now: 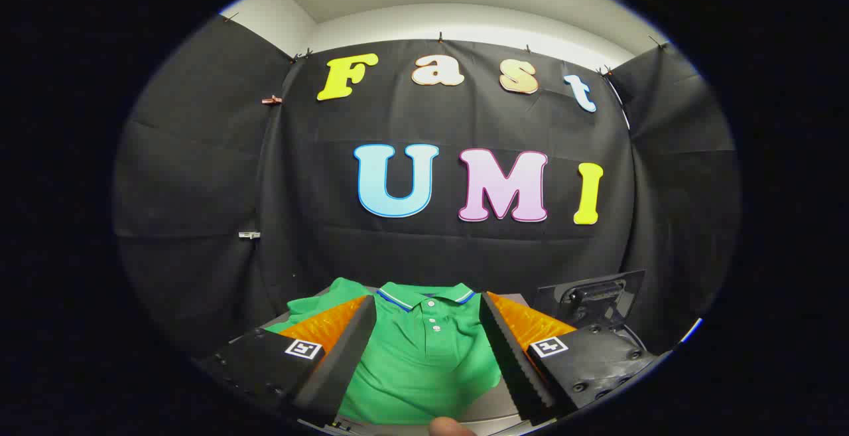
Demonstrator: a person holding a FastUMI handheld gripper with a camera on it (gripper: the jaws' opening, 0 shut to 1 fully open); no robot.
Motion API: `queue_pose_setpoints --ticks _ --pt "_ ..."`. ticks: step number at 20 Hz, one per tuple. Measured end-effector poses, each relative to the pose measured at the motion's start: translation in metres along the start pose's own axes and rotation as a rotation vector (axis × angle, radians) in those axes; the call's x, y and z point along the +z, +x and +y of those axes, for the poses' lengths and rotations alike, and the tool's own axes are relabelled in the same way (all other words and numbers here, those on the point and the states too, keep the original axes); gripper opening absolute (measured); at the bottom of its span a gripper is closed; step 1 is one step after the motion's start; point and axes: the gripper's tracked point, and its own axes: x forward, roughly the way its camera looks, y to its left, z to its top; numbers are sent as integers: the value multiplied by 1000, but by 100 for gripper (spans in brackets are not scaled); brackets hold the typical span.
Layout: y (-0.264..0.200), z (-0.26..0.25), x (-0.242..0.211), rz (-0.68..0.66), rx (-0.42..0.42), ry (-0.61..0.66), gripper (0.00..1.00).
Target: Put the clothes into the washing machine and then close the washing machine lid.
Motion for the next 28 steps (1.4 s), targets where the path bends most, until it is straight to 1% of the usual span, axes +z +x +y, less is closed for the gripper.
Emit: queue_pose_setpoints --ticks 6,15,21,25,28 --pt "2 -10 -2 10 -16 -17 98" --pt "4 -4 -3 11 13 -42 98" --pt "16 -3 8 3 20 -20 98" --pt "26 -3 -4 70 34 -19 97" --pt "38 -1 -17 144 65 -26 98"
